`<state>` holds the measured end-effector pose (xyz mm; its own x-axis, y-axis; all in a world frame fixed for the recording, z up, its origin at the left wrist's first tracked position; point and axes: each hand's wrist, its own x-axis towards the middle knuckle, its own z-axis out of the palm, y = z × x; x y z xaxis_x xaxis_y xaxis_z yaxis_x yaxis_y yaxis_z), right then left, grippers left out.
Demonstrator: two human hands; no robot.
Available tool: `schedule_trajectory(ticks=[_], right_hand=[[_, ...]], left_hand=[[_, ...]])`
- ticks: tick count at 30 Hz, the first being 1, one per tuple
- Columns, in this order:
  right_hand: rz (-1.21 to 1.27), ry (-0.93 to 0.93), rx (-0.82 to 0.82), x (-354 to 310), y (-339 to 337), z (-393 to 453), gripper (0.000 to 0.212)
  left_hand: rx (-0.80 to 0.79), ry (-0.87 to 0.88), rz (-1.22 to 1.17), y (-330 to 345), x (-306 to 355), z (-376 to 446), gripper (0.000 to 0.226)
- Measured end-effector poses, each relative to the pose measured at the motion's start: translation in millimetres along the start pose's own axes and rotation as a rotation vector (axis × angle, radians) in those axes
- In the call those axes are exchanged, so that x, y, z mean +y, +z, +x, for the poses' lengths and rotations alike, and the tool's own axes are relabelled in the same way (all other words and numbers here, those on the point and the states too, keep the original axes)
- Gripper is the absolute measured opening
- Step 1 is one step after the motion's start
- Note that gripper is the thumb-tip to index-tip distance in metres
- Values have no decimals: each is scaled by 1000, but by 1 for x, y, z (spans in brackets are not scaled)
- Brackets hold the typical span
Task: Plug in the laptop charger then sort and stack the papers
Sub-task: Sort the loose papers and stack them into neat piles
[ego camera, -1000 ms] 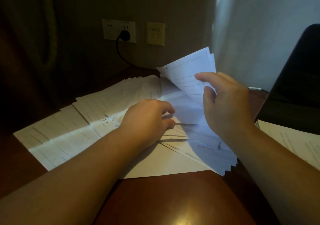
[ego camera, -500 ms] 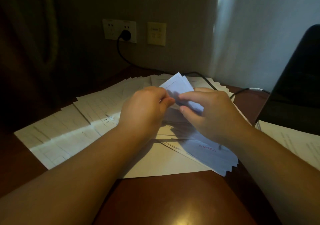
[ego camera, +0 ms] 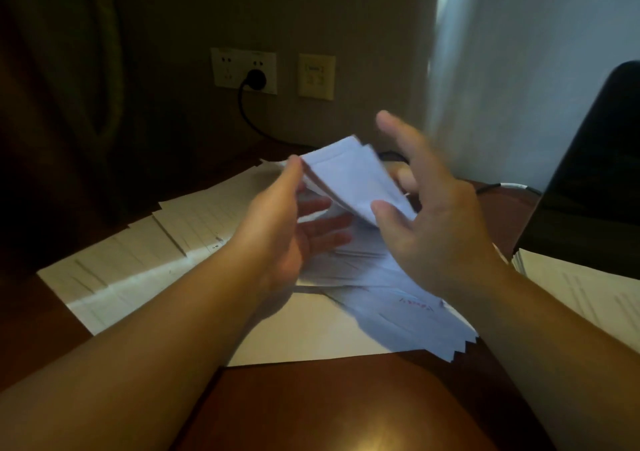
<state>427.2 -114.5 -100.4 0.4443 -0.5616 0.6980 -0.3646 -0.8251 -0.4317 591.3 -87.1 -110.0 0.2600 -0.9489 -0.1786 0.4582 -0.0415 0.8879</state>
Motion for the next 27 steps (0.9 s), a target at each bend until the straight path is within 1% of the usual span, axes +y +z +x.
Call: schedule_trajectory(ticks=[2,3,4,6,8,10,12,14,15,17,21,24,27], right_hand=[[55,-75,-88,-2,2,0,75],[78,-93,-147,-2,3,0,71],[96,-98,-210,-2,5,0,68],[137,-55,-307,0,7,-1,63],[205,29,-325,1,8,-1,53],[207,94,-260,6,4,0,49],[172,144,-218,12,1,2,51],[143,208,-221,15,-2,4,55],[132,247,-230,15,-3,5,60],[98,309,-241,14,-3,6,72],[42,381,-248,19,7,8,83],[91,450,-186,27,15,7,74],[138,456,-157,27,15,5,51]], left_hand=[[-153,-133,-184,-6,8,-1,68],[-178,-176,-234,-10,11,0,70],[-183,-211,-251,-12,16,-2,67],[-179,-277,-172,-14,21,-5,52],[-127,-293,-30,-14,24,-8,36],[-44,-227,35,-16,25,-7,31],[-32,-120,70,-19,28,-5,39],[-74,-35,147,-20,30,-6,52],[-101,-4,184,-20,31,-7,56],[-151,53,236,-21,35,-12,59],[-226,140,302,-19,49,-26,58],[-258,240,355,-19,58,-37,57],[-311,308,388,-23,67,-50,51]])
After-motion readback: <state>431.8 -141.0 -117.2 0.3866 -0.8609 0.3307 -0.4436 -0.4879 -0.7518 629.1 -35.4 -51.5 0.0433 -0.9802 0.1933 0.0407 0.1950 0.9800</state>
